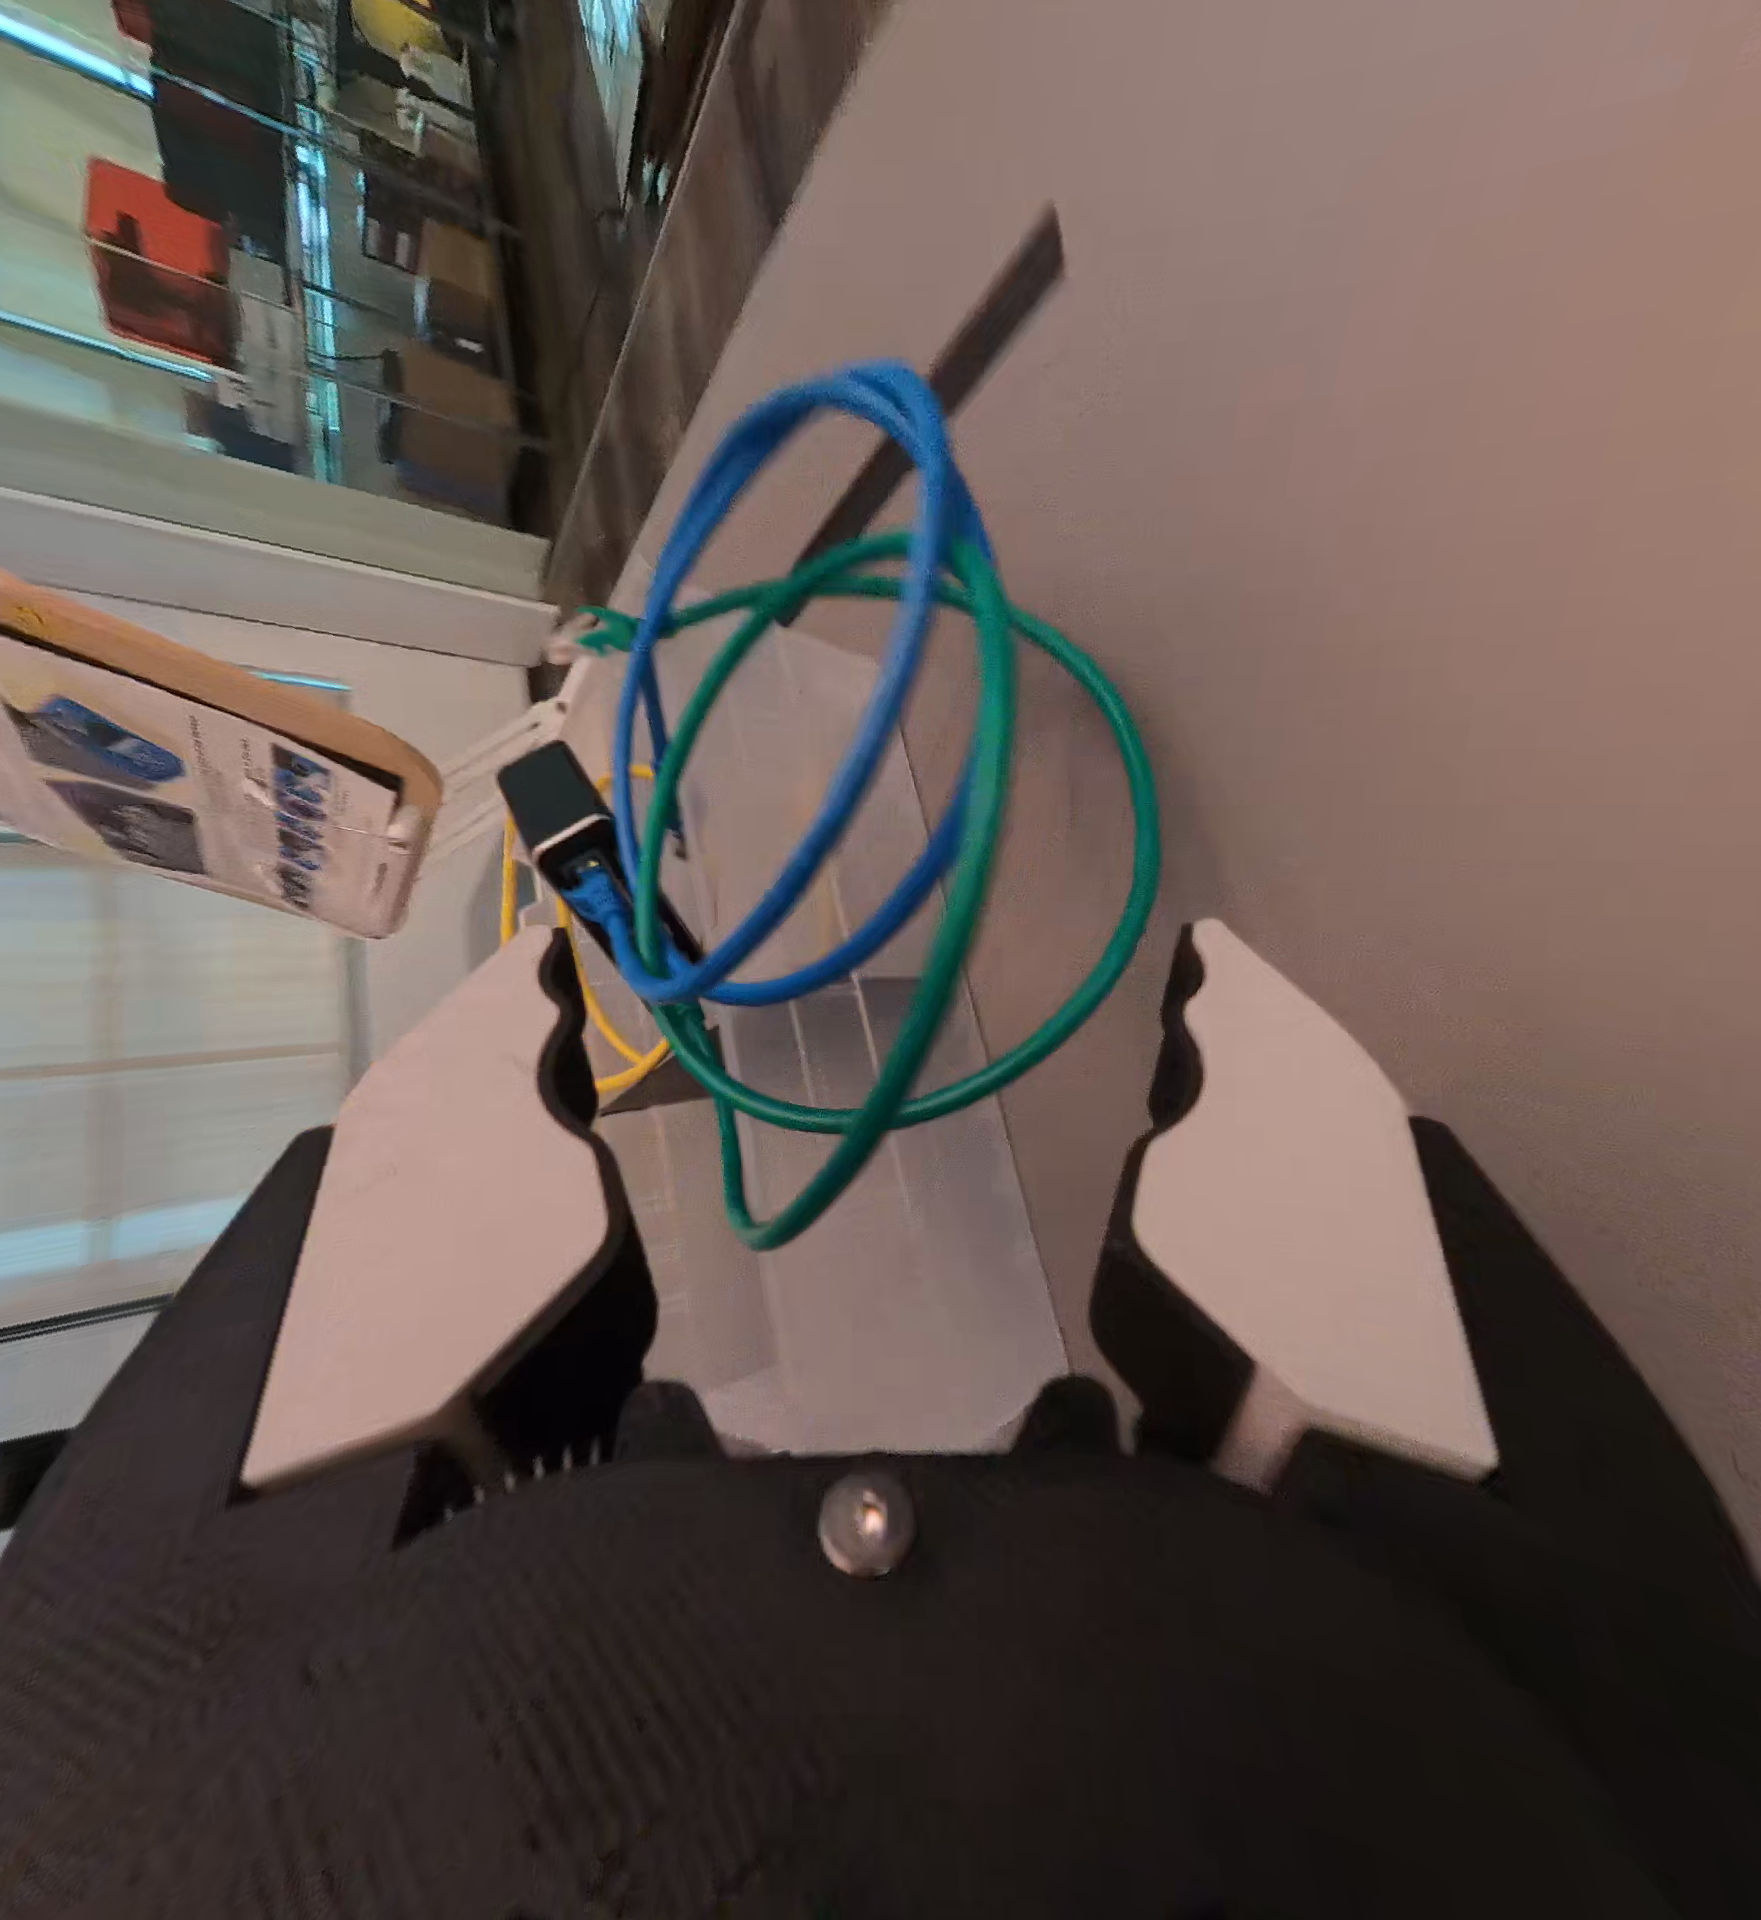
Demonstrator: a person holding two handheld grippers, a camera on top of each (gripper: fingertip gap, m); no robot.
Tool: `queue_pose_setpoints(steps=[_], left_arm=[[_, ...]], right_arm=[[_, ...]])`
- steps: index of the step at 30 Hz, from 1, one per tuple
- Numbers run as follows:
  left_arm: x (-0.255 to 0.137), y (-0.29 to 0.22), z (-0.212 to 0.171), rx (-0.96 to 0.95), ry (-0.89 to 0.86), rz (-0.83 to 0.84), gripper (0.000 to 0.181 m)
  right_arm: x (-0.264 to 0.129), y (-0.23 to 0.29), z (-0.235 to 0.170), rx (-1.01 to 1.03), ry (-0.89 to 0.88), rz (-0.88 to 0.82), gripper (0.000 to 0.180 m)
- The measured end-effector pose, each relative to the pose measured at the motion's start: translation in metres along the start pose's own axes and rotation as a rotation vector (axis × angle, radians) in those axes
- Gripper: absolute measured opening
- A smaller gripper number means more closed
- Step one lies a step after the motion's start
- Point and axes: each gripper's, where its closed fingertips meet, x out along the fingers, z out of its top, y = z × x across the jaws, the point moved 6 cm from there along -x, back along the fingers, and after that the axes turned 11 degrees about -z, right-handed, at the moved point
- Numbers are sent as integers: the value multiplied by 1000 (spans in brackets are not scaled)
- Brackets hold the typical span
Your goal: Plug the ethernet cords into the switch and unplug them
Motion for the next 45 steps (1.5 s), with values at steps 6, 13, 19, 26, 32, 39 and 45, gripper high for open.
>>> queue_pose_setpoints(steps=[6, 13, 19, 26, 32, 39, 45], left_arm=[[1, -3, 0, 11, 14, 2, 87], [3, -3, -1, 14, 26, 1, 87], [-3, -3, 2, 23, 13, 11, 87], [-10, -3, 6, 31, -5, 17, 87], [-12, -3, 7, 33, -6, 24, 87], [-8, -4, 5, 43, 17, 29, 87], [-10, -4, 6, 43, 9, 28, 87]], right_arm=[[36, -22, -21, 202, 172, 172, 106], [58, -13, -17, 315, 158, 264, 75], [53, -16, -19, 428, 146, 394, 59], [43, -22, -23, 322, 207, 162, 81], [52, -21, -32, 447, 223, 310, 85], [68, 13, -22, 457, 209, 588, 33], [51, 41, 7, 102, 49, 373, 7]])
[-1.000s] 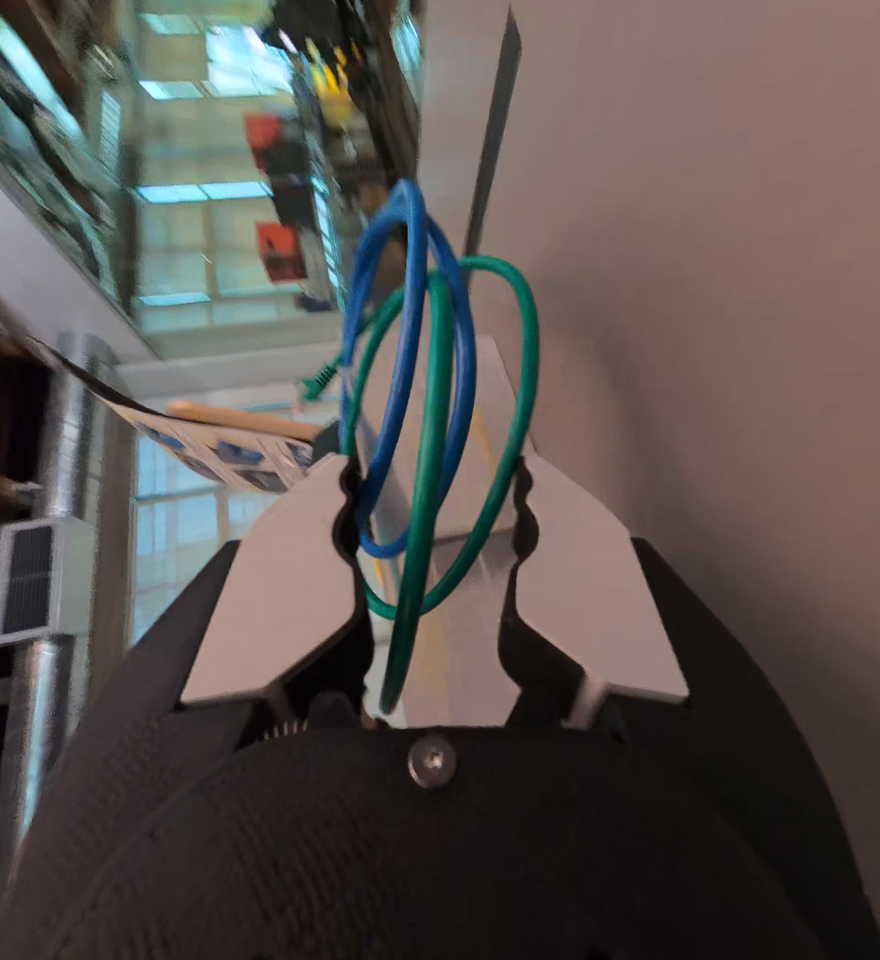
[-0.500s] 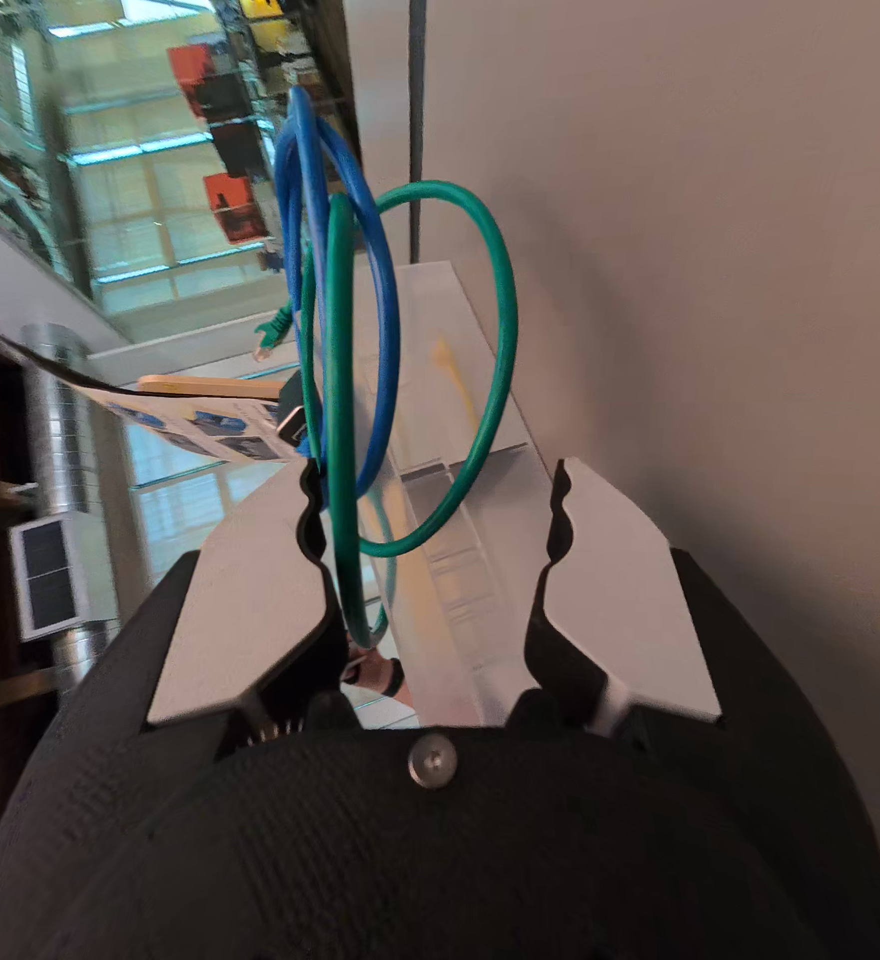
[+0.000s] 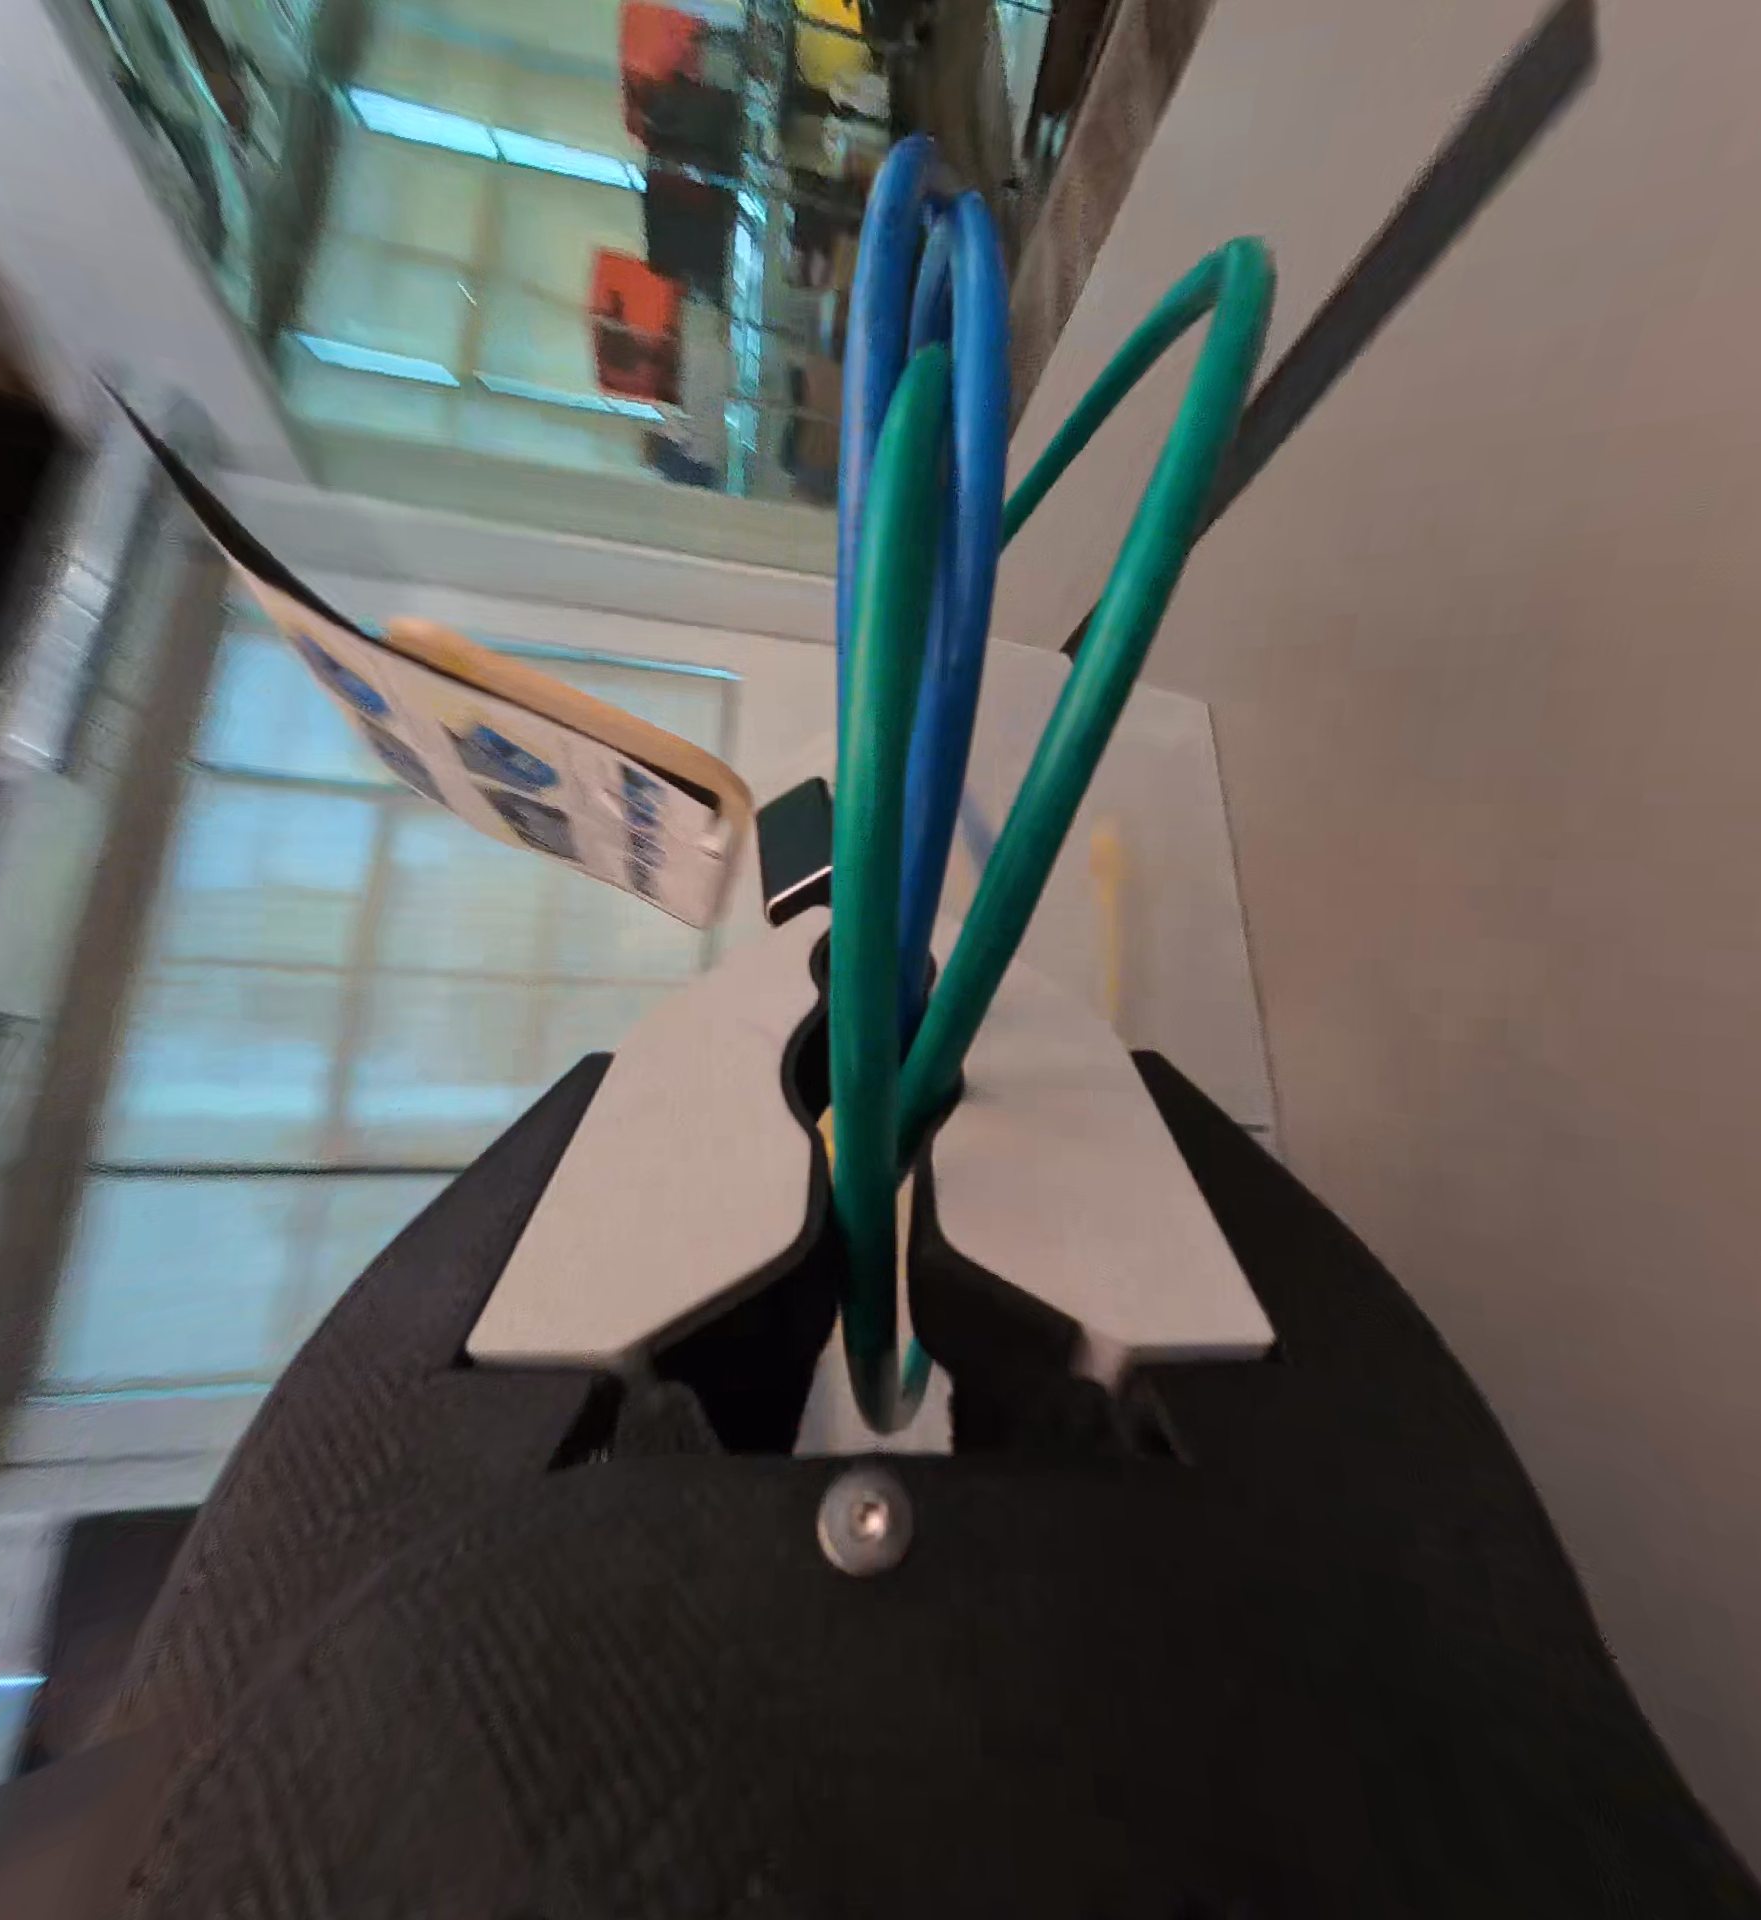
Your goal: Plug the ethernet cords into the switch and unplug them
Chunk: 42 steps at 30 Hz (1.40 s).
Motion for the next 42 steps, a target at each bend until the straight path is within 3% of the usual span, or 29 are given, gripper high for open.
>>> queue_pose_setpoints(steps=[5, 9, 12, 14, 17, 19, 24, 26, 33, 42], left_arm=[[1, -2, 1, 5, -1, -6, 87], [4, -5, 1, 15, 11, -12, 87], [4, -5, 2, 18, 13, -13, 87], [3, -5, 2, 18, 12, -12, 87], [1, -5, 3, 18, 4, -10, 87], [0, -6, 4, 22, -1, -8, 87], [-1, -6, 6, 23, -10, -11, 87], [-1, -7, 6, 24, -11, -12, 87], [0, -6, 5, 21, -9, -15, 87], [-32, 20, 1, -45, -27, 110, 90]], right_arm=[[5, 68, -8, -567, 59, -195, 6], [31, 134, -49, -1111, 187, -186, 5], [50, 174, -86, -1401, 339, -165, 4], [60, 182, -99, -1545, 464, -254, 4], [70, 161, -85, -1522, 664, -600, 1], [77, 140, -77, -1465, 782, -728, 0], [95, 94, -63, -1521, 860, -873, 1], [100, 77, -63, -1507, 863, -846, 2], [96, 47, -51, -1469, 682, -839, 16], [45, 84, -50, -1441, 267, -802, 49]])
